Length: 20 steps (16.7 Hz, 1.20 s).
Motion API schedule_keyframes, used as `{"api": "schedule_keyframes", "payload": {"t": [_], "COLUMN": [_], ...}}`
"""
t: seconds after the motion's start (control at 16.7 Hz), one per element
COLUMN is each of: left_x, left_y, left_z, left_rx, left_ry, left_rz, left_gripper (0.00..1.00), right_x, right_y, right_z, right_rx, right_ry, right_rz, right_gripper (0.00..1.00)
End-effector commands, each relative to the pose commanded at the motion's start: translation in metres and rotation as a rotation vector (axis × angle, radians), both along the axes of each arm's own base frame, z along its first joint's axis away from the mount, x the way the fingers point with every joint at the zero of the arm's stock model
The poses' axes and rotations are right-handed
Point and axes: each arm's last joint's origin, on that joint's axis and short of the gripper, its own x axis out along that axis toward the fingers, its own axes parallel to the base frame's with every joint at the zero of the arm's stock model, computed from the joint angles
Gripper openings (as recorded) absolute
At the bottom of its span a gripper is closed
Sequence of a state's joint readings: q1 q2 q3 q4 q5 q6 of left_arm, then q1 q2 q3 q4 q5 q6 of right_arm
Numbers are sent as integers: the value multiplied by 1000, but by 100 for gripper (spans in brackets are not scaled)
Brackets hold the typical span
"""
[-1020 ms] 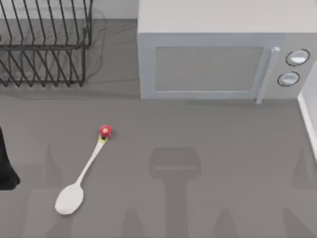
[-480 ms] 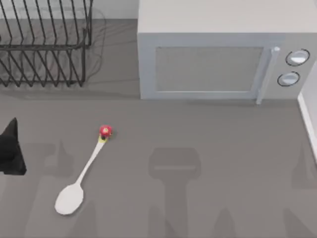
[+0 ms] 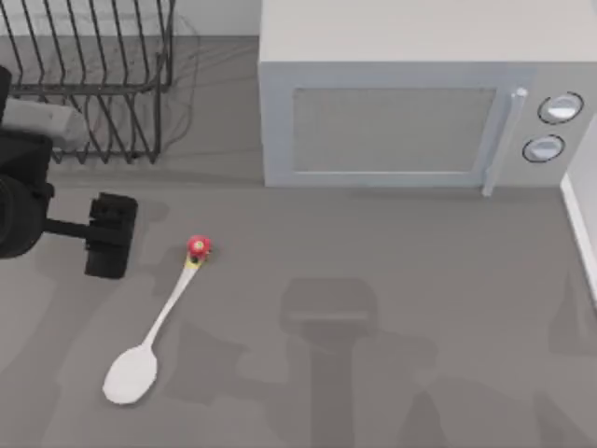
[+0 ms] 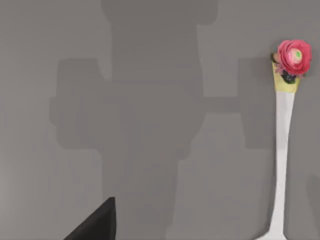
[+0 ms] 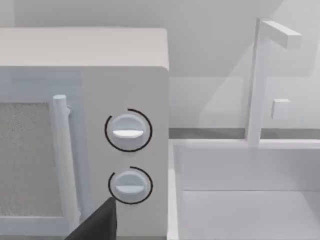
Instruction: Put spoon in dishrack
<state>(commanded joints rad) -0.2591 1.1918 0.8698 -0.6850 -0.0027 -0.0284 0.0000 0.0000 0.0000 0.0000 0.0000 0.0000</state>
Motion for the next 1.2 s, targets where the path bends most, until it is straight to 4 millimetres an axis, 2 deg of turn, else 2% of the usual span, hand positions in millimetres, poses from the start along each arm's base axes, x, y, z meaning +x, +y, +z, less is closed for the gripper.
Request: {"api": "schedule_keyframes", "payload": {"t": [0.3, 0.54, 0.72, 1.08, 1.2], "left_x": [60, 90, 99, 100, 101], "left_y": [-44, -72, -82, -81, -82], "left_z": [-19, -41, -49, -50, -61], "left_rx": [98, 158, 177, 176, 178], "left_ry": [326, 484, 528, 528, 532], "left_rz": [-82, -122, -135, -132, -135], "left_gripper": [100, 100, 100, 100, 100], "right_x": [0, 0, 0, 0, 0], "right_y": [0, 0, 0, 0, 0], "right_z": [0, 0, 0, 0, 0], "right_rx": [0, 0, 0, 0, 0], "right_ry": [0, 0, 0, 0, 0], "right_rz": [0, 0, 0, 0, 0], "right_gripper": [100, 100, 100, 100, 100]}}
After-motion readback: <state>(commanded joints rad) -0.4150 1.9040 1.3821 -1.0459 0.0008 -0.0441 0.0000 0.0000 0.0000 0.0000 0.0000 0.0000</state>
